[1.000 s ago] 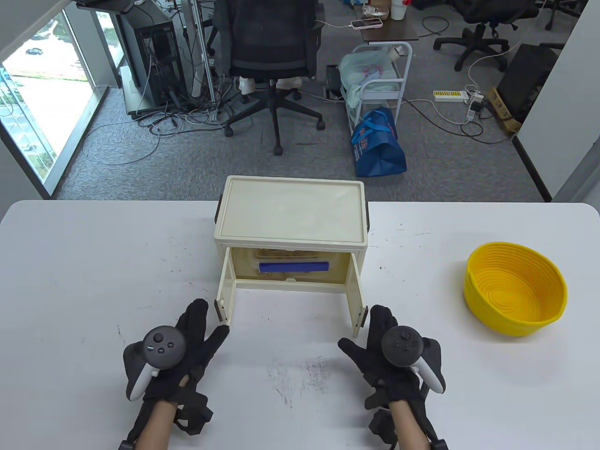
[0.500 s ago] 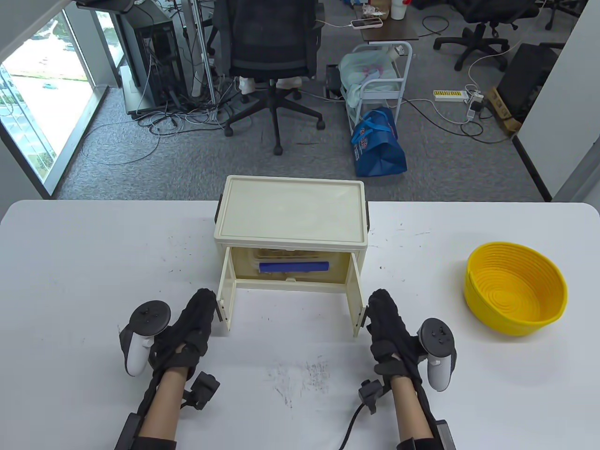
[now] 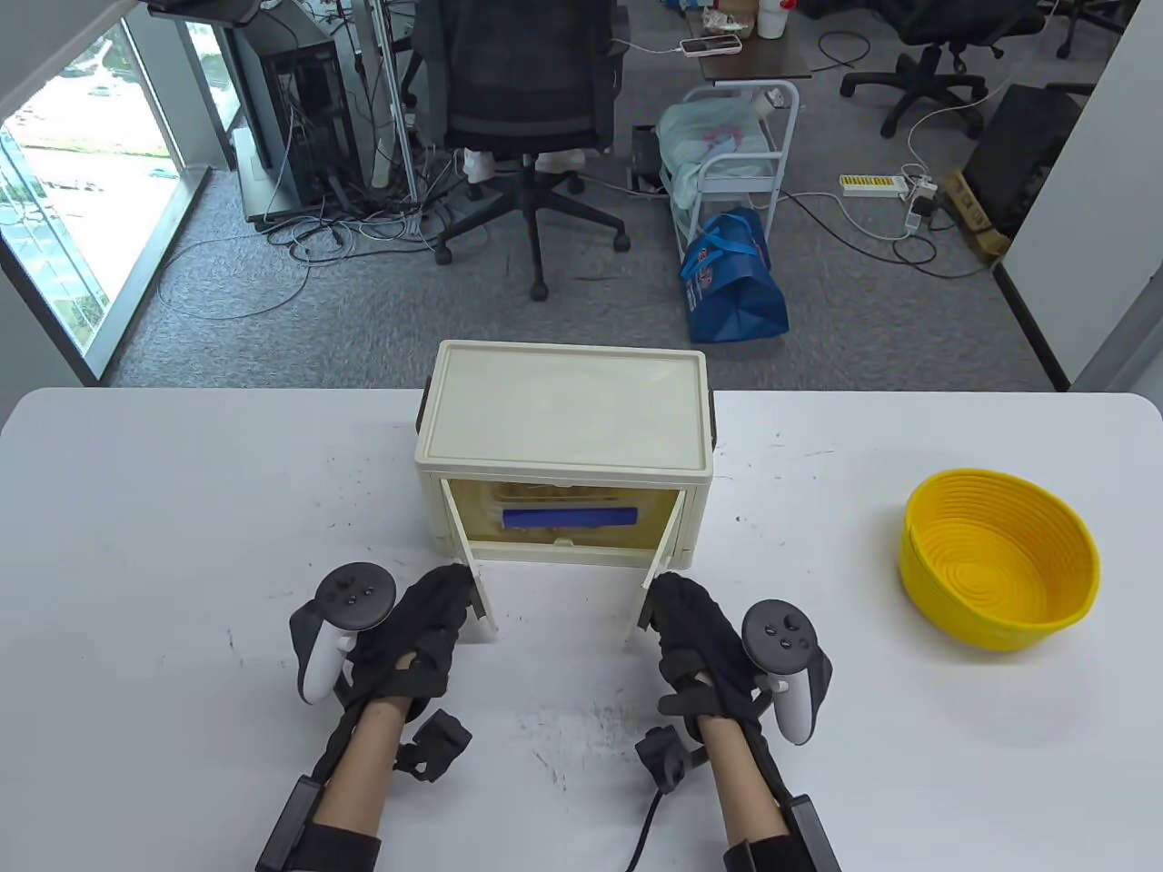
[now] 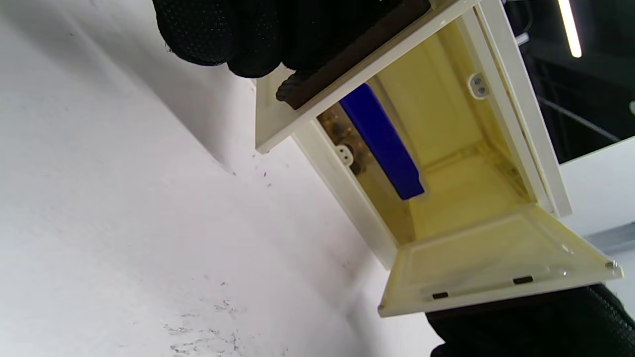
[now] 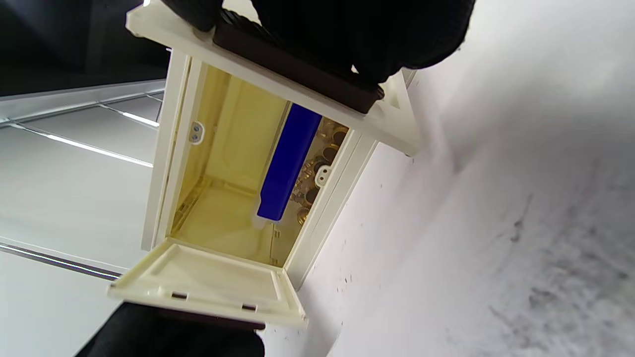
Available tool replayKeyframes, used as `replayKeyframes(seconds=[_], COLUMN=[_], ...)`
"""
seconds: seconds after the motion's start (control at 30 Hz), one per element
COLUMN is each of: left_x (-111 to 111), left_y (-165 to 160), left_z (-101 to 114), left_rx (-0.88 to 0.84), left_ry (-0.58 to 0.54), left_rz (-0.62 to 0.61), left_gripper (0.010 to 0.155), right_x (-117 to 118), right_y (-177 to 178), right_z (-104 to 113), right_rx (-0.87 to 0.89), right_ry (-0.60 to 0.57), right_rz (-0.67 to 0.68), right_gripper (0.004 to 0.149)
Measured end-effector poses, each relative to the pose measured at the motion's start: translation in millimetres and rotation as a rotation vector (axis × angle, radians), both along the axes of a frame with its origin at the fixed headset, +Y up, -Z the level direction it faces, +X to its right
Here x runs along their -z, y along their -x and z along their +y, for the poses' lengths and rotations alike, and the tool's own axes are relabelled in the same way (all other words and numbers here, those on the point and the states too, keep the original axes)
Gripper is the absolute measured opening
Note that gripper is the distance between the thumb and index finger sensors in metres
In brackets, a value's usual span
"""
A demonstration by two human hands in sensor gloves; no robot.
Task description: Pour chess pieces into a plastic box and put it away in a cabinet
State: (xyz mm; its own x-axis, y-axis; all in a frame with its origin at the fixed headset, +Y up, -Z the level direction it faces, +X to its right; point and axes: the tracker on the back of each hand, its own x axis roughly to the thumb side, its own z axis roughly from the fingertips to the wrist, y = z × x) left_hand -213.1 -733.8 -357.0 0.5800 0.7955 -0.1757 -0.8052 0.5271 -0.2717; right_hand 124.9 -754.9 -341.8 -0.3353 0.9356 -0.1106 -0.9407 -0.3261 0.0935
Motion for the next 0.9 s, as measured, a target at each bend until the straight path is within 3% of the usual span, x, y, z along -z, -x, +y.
replayKeyframes(seconds=[0.33, 0.5, 0.57, 0.73, 0.9], left_x=[28.8, 53.7, 60.7, 66.6, 57.3], left_y=[-43.8, -56.5, -55.8, -46.7, -38.5], left_z=[15.5, 1.9, -7.5, -21.7, -18.6], left_rx=[0.191, 0.126, 0.093, 0.075, 0.044], left_ry=[-0.023, -0.044, -0.021, -0.012, -0.075], left_rz=[0.028, -0.046, -0.02, -0.02, 0.024], left_gripper=[0.055, 0.059, 0.061, 0.06, 0.063], right_x=[34.7, 61.6, 69.4, 72.6, 63.9], right_y=[42.6, 53.7, 55.1, 54.5, 52.8], right_z=[17.5, 11.4, 1.8, -13.9, -5.3], right_rx=[-0.105, -0.121, -0.092, -0.048, -0.136], right_ry=[0.092, 0.155, 0.148, 0.151, 0.121], right_rz=[-0.009, 0.003, 0.01, 0.037, 0.053], right_gripper=[0.049, 0.055, 0.058, 0.058, 0.06])
